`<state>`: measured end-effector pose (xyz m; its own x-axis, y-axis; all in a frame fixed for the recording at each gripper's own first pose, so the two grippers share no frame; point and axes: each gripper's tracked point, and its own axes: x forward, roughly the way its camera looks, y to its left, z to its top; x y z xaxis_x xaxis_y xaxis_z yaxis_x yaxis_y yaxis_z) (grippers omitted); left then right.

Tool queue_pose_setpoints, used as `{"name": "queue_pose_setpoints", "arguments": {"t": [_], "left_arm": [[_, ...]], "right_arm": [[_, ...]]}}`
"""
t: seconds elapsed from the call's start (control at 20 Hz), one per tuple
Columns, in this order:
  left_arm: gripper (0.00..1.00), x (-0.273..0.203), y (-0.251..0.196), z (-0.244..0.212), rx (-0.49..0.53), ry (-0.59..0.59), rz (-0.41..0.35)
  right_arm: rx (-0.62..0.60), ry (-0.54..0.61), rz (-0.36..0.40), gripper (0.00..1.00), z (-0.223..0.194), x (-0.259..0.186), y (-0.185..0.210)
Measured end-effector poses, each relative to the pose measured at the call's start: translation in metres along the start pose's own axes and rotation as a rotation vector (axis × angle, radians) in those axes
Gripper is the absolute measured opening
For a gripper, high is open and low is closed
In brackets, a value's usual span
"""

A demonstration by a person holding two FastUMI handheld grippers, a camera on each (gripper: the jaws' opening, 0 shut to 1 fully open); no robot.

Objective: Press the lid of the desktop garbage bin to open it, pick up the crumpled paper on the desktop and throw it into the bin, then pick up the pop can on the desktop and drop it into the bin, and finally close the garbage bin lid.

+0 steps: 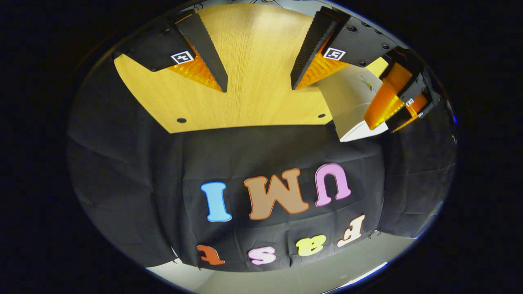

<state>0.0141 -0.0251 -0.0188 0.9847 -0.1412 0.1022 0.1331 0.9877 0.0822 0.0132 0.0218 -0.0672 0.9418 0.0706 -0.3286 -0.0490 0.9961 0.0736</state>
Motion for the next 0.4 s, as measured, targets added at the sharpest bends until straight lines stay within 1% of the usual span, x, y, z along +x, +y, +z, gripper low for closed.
{"name": "queue_pose_setpoints", "arguments": {"t": [0.2, 0.4], "left_arm": [[0.92, -0.004, -0.010, 0.011, -0.020, -0.002, -0.015], [0.92, -0.004, -0.018, 0.022, -0.035, -0.022, -0.025]], "right_arm": [[0.000, -0.131, -0.009, 0.98, 0.027, -0.009, -0.004], [-0.025, -0.181, -0.019, 0.98, 0.037, -0.013, -0.006]]}}
